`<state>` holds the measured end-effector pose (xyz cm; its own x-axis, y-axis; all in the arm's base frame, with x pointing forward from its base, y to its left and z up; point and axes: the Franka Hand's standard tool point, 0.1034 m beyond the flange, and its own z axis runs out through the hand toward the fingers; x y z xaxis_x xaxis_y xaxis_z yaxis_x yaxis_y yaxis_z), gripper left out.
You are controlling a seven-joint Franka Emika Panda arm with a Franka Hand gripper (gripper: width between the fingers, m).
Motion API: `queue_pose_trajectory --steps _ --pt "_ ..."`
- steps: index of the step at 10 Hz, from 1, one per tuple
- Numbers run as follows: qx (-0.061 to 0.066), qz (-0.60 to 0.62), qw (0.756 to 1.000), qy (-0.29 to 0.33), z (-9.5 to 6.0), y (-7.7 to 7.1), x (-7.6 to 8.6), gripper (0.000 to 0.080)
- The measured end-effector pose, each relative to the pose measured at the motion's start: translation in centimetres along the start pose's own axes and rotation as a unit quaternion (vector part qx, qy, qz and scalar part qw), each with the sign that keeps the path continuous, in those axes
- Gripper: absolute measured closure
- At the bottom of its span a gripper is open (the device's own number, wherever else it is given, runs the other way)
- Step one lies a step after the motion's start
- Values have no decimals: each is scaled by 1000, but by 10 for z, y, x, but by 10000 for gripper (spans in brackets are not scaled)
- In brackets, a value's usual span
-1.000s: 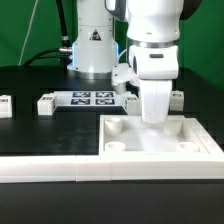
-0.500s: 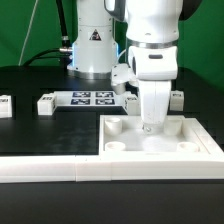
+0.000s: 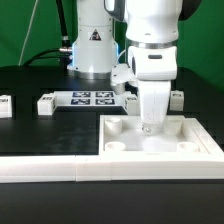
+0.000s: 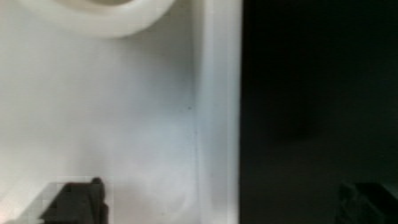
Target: Assemble one leg
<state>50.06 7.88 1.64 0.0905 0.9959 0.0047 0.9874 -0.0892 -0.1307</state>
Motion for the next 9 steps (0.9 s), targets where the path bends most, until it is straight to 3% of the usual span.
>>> queue_pose_trajectory --steps 2,4,8,9 --pt "-14 54 998 -3 -22 -21 3 150" --pt "-18 99 995 -6 -35 -44 11 150" --pt "-14 128 992 -6 -33 -48 12 150" --pt "-14 189 982 -5 -33 -48 12 150"
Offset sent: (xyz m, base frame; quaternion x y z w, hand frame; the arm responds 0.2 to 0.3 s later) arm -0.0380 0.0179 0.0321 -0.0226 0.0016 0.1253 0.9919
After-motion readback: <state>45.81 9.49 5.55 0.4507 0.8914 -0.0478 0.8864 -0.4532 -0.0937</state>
